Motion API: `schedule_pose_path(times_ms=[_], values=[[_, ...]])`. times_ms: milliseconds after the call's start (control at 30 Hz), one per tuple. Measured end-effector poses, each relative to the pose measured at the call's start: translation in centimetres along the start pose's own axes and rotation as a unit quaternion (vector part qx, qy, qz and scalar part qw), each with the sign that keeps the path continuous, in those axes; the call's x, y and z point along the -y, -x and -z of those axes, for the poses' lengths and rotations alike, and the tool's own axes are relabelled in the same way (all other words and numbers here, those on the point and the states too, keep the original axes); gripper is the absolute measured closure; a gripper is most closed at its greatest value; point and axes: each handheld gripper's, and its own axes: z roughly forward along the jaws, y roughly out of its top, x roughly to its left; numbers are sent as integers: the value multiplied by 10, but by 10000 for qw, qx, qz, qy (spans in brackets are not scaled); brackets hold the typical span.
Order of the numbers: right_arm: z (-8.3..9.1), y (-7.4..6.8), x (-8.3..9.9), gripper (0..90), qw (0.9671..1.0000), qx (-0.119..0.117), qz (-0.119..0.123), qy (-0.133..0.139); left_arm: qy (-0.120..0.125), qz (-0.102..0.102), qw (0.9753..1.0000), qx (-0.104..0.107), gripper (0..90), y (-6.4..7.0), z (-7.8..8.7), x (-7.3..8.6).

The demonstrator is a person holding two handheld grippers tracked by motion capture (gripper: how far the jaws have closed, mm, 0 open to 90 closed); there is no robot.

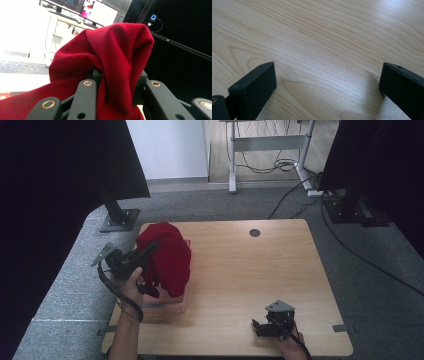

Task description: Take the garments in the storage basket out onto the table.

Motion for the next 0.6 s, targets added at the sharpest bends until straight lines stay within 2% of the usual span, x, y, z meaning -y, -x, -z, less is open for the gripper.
schedule_pose_path(times_ms=[600], values=[[0, 0, 0, 9, 10000, 1, -6, -2, 197, -73, 9997, 128, 715, 14, 5, -7]])
